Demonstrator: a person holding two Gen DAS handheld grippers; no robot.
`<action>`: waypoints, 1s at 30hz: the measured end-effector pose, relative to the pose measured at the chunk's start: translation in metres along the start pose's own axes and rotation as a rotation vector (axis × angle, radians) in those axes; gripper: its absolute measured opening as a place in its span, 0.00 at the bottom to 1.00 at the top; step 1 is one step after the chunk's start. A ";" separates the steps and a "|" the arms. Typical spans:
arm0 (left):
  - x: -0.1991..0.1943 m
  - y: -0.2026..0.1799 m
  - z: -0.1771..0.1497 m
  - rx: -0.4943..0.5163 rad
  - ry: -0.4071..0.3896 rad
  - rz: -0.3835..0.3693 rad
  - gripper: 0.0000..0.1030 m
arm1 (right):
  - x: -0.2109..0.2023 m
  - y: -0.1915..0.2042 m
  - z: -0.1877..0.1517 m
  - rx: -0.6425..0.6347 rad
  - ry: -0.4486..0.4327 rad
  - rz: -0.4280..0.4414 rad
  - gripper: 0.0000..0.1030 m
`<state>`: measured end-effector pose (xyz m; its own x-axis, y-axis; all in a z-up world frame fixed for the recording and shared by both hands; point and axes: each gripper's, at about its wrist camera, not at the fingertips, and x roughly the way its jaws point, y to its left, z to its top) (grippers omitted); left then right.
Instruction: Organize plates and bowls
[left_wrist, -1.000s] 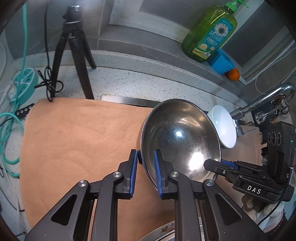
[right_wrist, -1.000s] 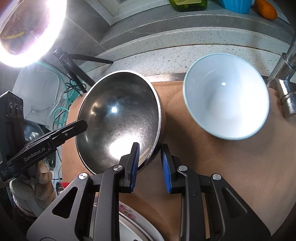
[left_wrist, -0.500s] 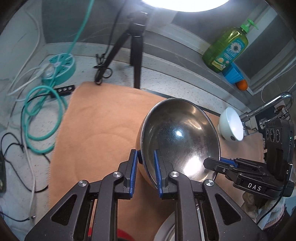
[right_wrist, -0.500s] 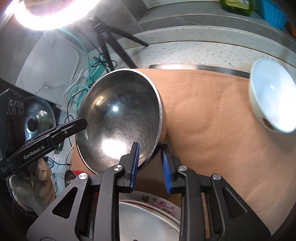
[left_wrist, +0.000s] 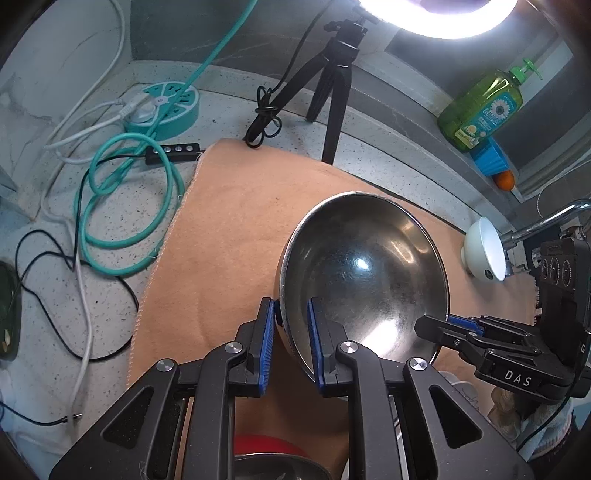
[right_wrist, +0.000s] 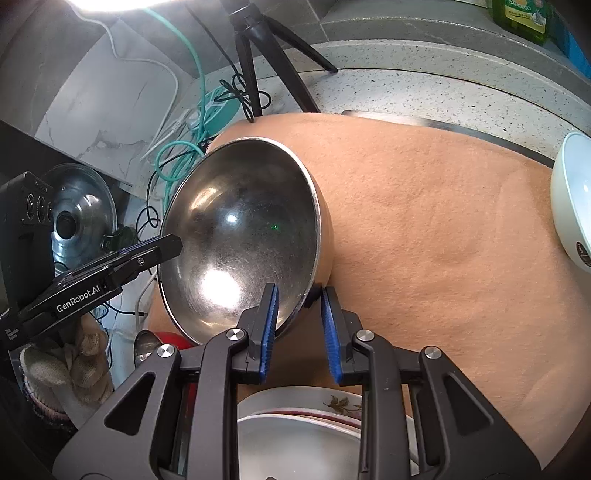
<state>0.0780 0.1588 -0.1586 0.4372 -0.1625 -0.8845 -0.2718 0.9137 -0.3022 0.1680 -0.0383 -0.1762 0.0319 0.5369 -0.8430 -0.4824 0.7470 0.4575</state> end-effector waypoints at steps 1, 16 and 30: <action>0.001 0.001 0.000 0.000 0.002 0.001 0.16 | 0.001 0.000 0.000 -0.001 0.001 -0.002 0.24; 0.003 0.000 -0.001 0.006 0.009 0.011 0.16 | 0.002 -0.001 0.000 -0.006 0.007 0.002 0.24; -0.033 0.018 -0.015 -0.030 -0.063 0.024 0.16 | -0.028 0.006 -0.019 -0.039 -0.052 -0.017 0.37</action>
<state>0.0455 0.1752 -0.1407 0.4832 -0.1156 -0.8679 -0.3084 0.9053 -0.2923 0.1475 -0.0561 -0.1553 0.0856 0.5447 -0.8342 -0.5152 0.7409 0.4309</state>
